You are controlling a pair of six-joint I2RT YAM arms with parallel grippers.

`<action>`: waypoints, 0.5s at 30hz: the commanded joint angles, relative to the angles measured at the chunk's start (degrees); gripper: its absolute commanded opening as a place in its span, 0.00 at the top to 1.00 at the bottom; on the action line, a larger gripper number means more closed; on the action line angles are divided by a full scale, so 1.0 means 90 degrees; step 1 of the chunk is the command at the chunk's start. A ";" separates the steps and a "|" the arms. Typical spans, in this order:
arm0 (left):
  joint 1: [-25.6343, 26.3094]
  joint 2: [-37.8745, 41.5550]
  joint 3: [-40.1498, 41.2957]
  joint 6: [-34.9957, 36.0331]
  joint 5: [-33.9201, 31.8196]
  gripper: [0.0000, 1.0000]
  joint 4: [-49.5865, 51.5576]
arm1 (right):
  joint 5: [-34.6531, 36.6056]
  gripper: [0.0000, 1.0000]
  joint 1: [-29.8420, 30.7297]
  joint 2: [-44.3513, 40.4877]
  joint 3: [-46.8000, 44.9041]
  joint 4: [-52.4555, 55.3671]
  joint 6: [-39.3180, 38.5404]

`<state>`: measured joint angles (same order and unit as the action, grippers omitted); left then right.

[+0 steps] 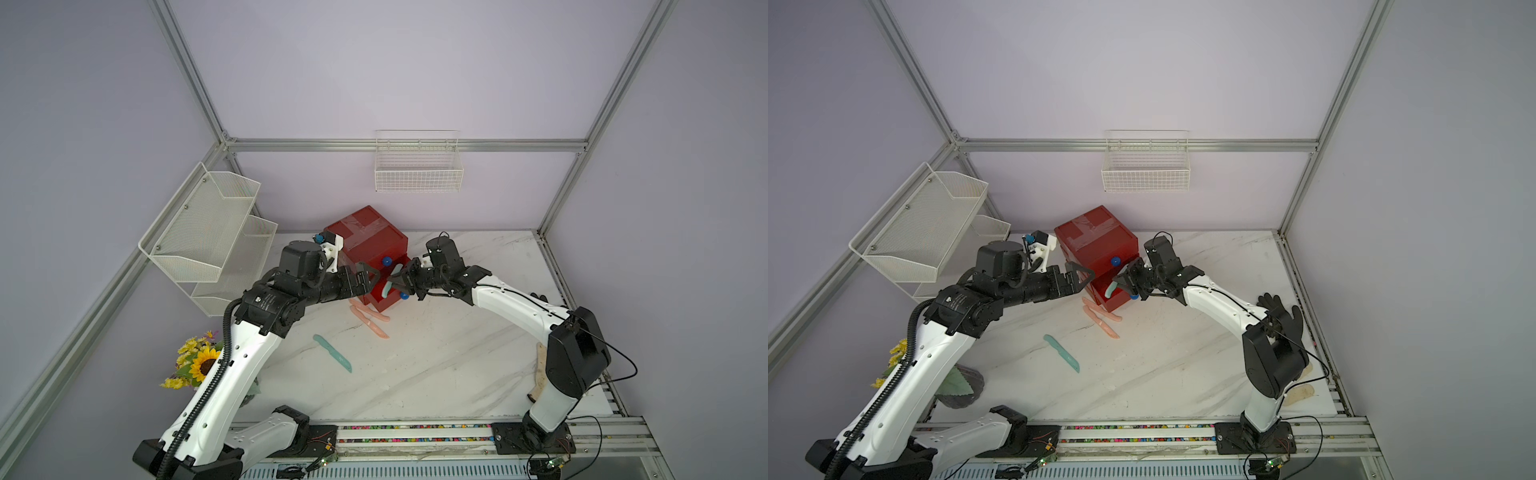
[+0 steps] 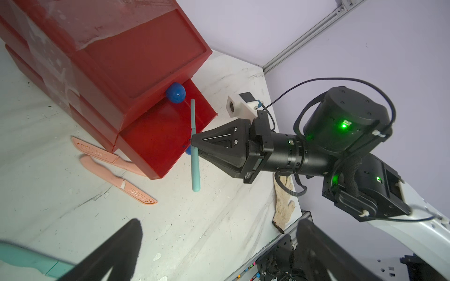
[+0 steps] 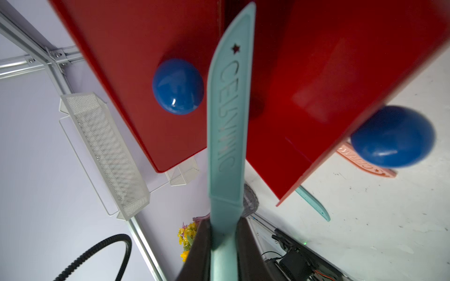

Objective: Place the fruit knives into the drawer by color
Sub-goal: Place the fruit knife in the drawer.

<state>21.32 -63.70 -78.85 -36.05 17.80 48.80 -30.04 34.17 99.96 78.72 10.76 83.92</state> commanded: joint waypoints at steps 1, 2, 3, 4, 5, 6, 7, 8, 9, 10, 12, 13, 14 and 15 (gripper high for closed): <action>-0.0136 0.0154 0.0008 0.0227 0.0145 0.00 -0.0003 | -0.0239 0.78 -0.0133 0.0164 0.0047 -0.0747 0.0333; -0.0159 0.0154 0.0005 0.0231 0.0160 0.00 -0.0002 | -0.0255 0.75 -0.0166 0.0209 0.0075 -0.0784 0.0343; -0.0180 0.0154 0.0011 0.0232 0.0187 0.00 0.0012 | -0.0248 0.70 -0.0184 0.0223 0.0098 -0.0845 0.0362; -0.0199 0.0149 0.0014 0.0227 0.0212 0.00 0.0020 | -0.0210 0.62 -0.0193 0.0213 0.0099 -0.0899 0.0373; -0.0199 0.0163 0.0035 0.0227 0.0231 0.00 0.0035 | -0.0188 0.57 -0.0201 0.0202 0.0095 -0.0934 0.0386; -0.0195 0.0181 0.0068 0.0227 0.0250 0.00 0.0054 | -0.0178 0.52 -0.0204 0.0192 0.0102 -0.0933 0.0398; -0.0215 0.0213 0.0113 0.0208 0.0267 0.00 0.0074 | -0.0157 0.47 -0.0213 0.0176 0.0069 -0.0963 0.0407; -0.0211 0.0261 0.0176 0.0189 0.0277 0.00 0.0095 | -0.0124 0.42 -0.0212 0.0140 0.0044 -0.1008 0.0402; -0.0211 0.0339 0.0270 0.0167 0.0282 0.00 0.0119 | -0.0068 0.40 -0.0211 0.0080 -0.0023 -0.1071 0.0394; -0.0215 0.0431 0.0392 0.0122 0.0278 0.00 0.0132 | -0.0002 0.38 -0.0215 -0.0011 -0.0080 -0.1128 0.0369; -0.0214 0.0624 0.0652 0.0031 0.0184 0.00 0.0266 | 0.0094 0.37 -0.0213 -0.0182 -0.0237 -0.1315 0.0335; -0.0211 0.0727 0.0788 -0.0020 0.0064 0.00 0.0419 | 0.0116 0.35 -0.0206 -0.0303 -0.0301 -0.1418 0.0265; -0.0212 0.0806 0.0895 -0.0126 -0.0128 0.00 0.0642 | 0.0115 0.34 -0.0195 -0.0394 -0.0342 -0.1466 0.0144; -0.0211 0.0889 0.1026 -0.0242 -0.0320 0.00 0.0898 | 0.0083 0.33 -0.0177 -0.0502 -0.0350 -0.1462 -0.0069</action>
<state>19.88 -58.28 -71.09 -36.21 18.35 51.90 -30.13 32.40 99.68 76.31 1.52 86.35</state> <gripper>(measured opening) 0.998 0.668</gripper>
